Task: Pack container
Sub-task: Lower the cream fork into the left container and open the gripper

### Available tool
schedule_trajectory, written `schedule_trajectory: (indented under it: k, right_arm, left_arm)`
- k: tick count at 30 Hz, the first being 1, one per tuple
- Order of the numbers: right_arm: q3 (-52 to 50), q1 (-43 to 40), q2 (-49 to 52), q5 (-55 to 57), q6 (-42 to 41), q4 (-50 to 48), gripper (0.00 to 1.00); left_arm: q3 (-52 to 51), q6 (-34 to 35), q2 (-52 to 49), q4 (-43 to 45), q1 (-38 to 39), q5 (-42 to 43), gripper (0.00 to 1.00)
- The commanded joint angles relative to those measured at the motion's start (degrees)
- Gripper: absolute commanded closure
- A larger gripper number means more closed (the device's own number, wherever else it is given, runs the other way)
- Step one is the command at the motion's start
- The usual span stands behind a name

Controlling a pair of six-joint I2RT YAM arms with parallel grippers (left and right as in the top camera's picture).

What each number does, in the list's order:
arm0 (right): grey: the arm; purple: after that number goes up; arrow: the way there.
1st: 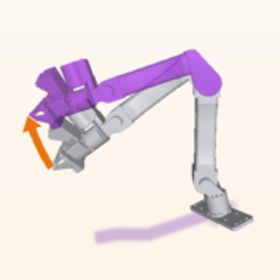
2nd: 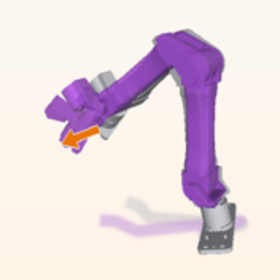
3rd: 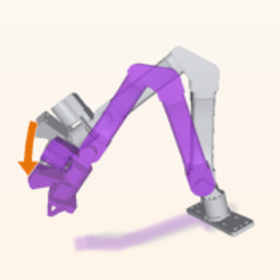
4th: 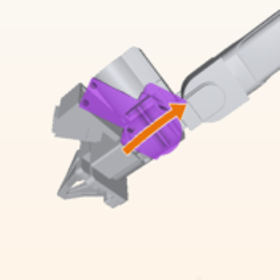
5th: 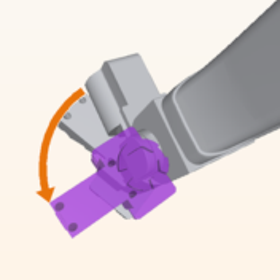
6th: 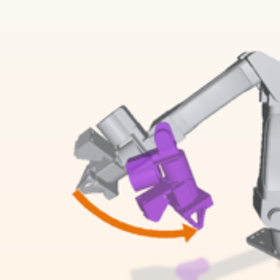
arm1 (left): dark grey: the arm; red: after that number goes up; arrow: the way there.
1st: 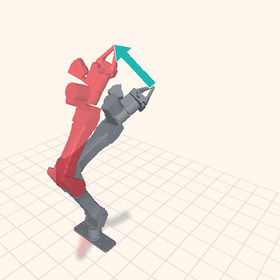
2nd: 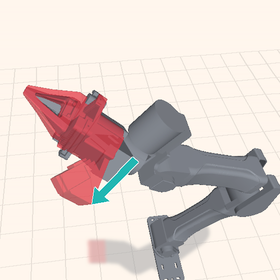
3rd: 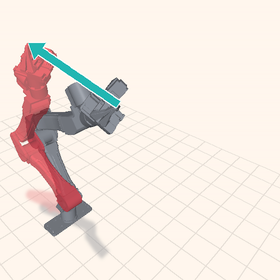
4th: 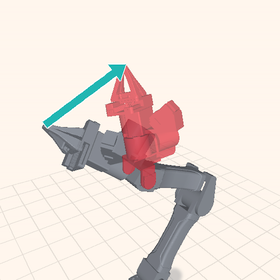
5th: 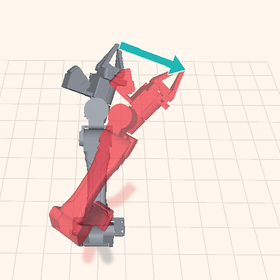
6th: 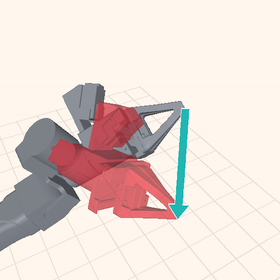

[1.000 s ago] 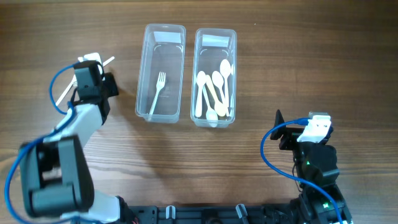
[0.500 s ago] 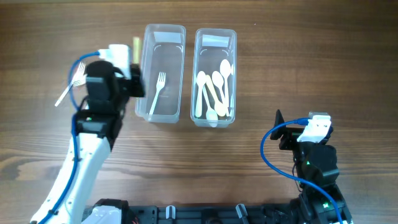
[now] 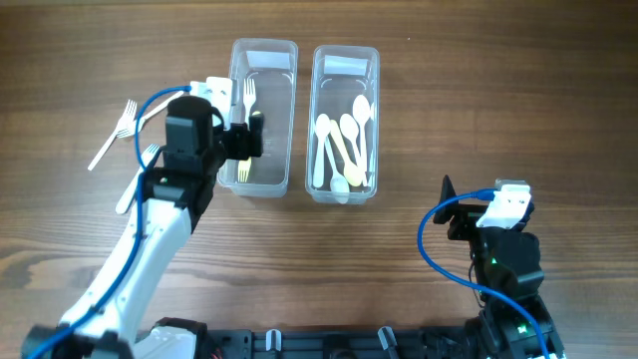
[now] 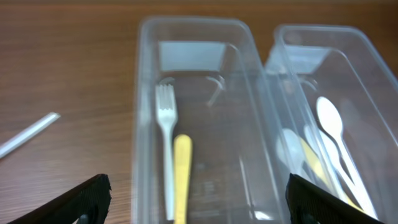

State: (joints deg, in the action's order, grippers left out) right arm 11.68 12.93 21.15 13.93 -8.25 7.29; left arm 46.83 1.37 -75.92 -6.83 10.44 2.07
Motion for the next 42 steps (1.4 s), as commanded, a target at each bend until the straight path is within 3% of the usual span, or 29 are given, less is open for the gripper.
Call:
schedule_trajectory:
  k: [1,3,6,9,14,25,31,42]
  right_arm:
    - [-0.2,0.2,-0.3,-0.3,0.7,-0.2,0.00]
    - [-0.2,0.2,-0.3,-0.3,0.7,-0.2,0.00]
    - [-0.2,0.2,-0.3,-0.3,0.7,-0.2,0.00]
    - [-0.2,0.2,-0.3,-0.3,0.7,-0.2,0.00]
    - [-0.2,0.2,-0.3,-0.3,0.7,-0.2,0.00]
    - [-0.2,0.2,-0.3,-0.3,0.7,-0.2,0.00]
    - [-0.2,0.2,-0.3,-0.3,0.7,-0.2,0.00]
    - [-0.2,0.2,-0.3,-0.3,0.7,-0.2,0.00]
  left_arm:
    - [0.2,-1.4,7.4,-6.6,-1.0,-18.4,0.00]
    - [0.2,5.0,11.5,-16.4,-2.6,-26.8,0.00]
    - [0.2,17.2,12.7,-27.4,-6.1,-29.8,0.00]
    - [0.2,24.1,11.5,-33.7,-12.6,-31.3,0.00]
    - [0.2,24.6,5.8,-32.1,-23.2,-28.7,0.00]
    - [0.2,23.1,-13.9,-19.3,-30.2,-27.7,0.00]
    - [0.2,29.4,-17.0,-15.5,-37.4,-24.6,0.00]
    - [0.2,29.4,-24.3,-18.5,-38.1,-20.6,0.00]
